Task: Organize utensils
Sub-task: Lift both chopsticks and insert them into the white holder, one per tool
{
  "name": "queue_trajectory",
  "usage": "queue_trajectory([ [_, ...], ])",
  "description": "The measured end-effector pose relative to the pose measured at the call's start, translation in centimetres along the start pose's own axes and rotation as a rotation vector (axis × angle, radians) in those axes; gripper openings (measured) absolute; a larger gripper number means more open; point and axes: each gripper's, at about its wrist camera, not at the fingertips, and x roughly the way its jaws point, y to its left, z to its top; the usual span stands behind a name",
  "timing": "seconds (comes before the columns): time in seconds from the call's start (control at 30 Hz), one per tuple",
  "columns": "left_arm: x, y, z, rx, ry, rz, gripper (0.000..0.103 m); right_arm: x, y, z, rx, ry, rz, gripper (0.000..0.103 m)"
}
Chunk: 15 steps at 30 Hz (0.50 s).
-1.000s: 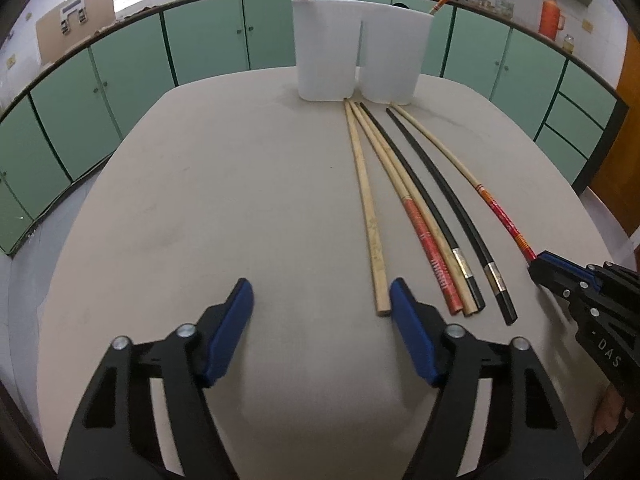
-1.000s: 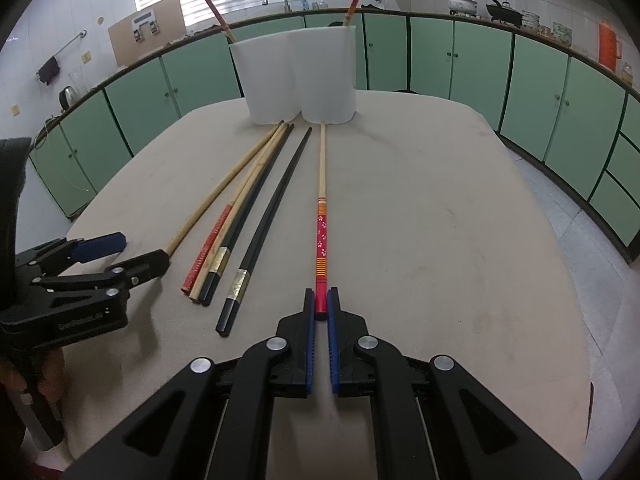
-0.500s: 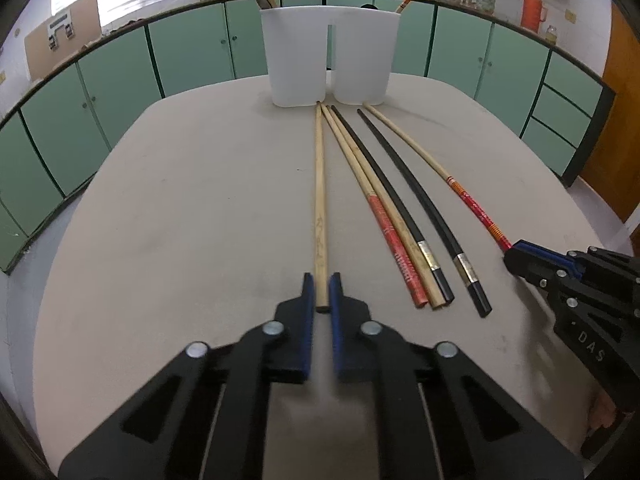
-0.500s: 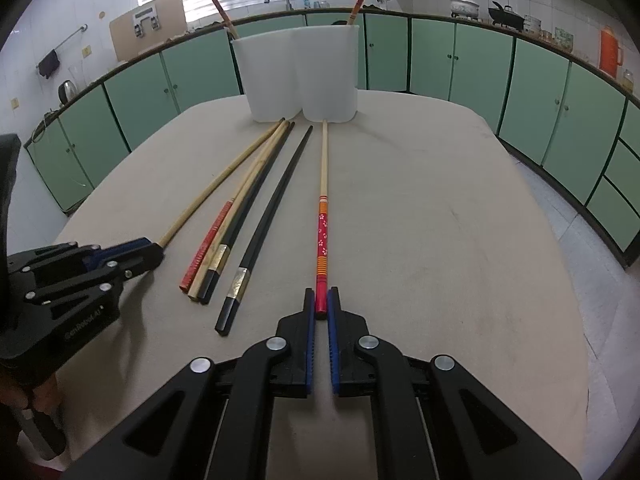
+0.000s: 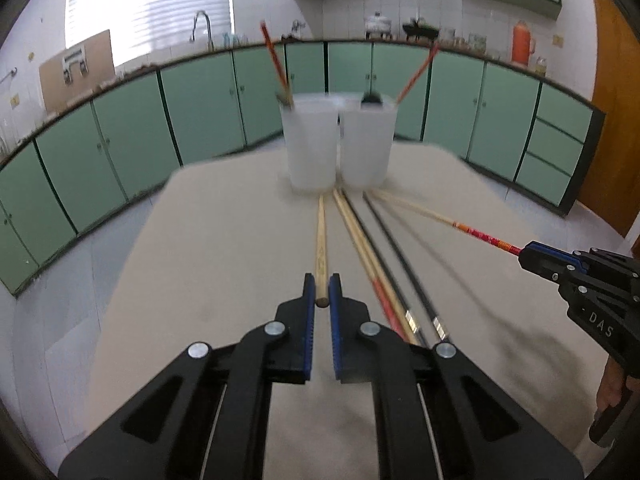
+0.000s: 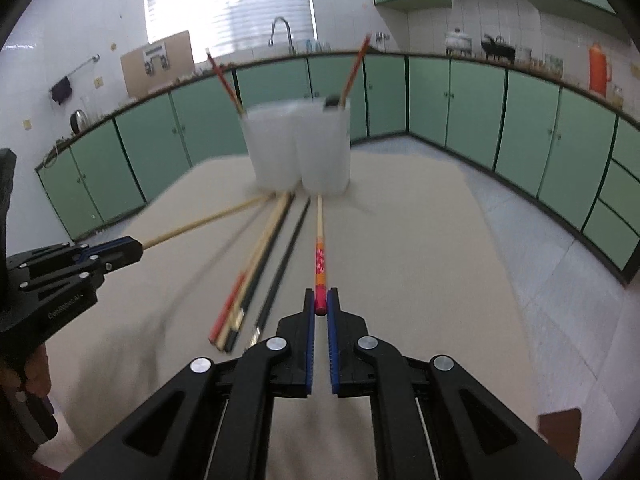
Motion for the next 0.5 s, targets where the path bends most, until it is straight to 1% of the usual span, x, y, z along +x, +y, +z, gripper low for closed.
queue_trajectory([
  [0.2,-2.5,0.4,2.7,-0.028,-0.091,-0.017,0.006,-3.0,-0.1,3.0,0.0,-0.101,0.024,0.006],
  [0.33,-3.9,0.5,4.2,-0.045,-0.143,-0.026,0.006,-4.1,0.2,5.1,-0.003,-0.151,0.041,0.006],
  [0.5,-5.3,0.8,6.3,-0.058,-0.203,-0.049,0.006,-4.9,0.2,7.3,0.001,-0.179,0.084,0.006],
])
